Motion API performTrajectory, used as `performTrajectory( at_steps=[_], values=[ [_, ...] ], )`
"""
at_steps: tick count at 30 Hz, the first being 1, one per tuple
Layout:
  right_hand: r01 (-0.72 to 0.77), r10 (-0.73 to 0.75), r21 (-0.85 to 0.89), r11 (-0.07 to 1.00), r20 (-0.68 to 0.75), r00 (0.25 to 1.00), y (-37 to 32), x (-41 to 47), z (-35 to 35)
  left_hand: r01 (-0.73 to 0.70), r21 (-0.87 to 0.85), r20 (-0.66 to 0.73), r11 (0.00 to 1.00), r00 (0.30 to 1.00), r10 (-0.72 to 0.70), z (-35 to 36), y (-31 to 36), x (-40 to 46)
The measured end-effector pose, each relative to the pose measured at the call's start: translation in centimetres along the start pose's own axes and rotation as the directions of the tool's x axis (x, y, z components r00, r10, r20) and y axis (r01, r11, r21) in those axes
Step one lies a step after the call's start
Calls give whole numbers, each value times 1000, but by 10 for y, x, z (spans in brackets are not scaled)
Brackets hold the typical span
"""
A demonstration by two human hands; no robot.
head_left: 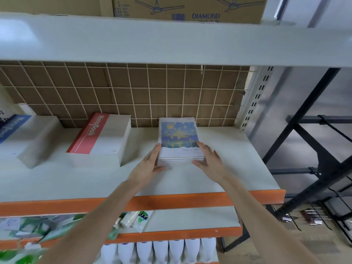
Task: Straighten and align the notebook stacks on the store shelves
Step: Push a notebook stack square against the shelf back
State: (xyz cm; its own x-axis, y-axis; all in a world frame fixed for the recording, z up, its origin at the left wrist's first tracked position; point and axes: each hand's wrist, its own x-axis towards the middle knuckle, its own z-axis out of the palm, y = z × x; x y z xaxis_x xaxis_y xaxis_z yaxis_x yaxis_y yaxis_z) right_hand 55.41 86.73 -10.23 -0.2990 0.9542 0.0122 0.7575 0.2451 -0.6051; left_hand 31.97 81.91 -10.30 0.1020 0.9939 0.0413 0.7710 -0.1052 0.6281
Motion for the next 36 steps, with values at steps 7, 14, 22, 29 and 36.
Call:
performTrajectory(
  at_steps=[7,14,22,29,36],
  values=[
    [135,-156,-441,887,-12,988,-59,8,12,-43,280,-131,959,988,83,-41,-10,-34],
    [366,-348,-455,812,125,929,-193,3,74,84,439,-307,894,950,61,-127,-68,-97],
    [570,-524,-346,745,225,822,-374,-20,205,328,479,-444,814,891,-98,-243,-202,-234],
    [770,-688,-201,606,352,634,-551,-45,342,606,428,-555,670,761,-335,-338,-317,-393],
    [848,-730,-145,510,448,515,-678,-36,442,772,368,-650,519,612,-450,-420,-411,-479]
  ],
)
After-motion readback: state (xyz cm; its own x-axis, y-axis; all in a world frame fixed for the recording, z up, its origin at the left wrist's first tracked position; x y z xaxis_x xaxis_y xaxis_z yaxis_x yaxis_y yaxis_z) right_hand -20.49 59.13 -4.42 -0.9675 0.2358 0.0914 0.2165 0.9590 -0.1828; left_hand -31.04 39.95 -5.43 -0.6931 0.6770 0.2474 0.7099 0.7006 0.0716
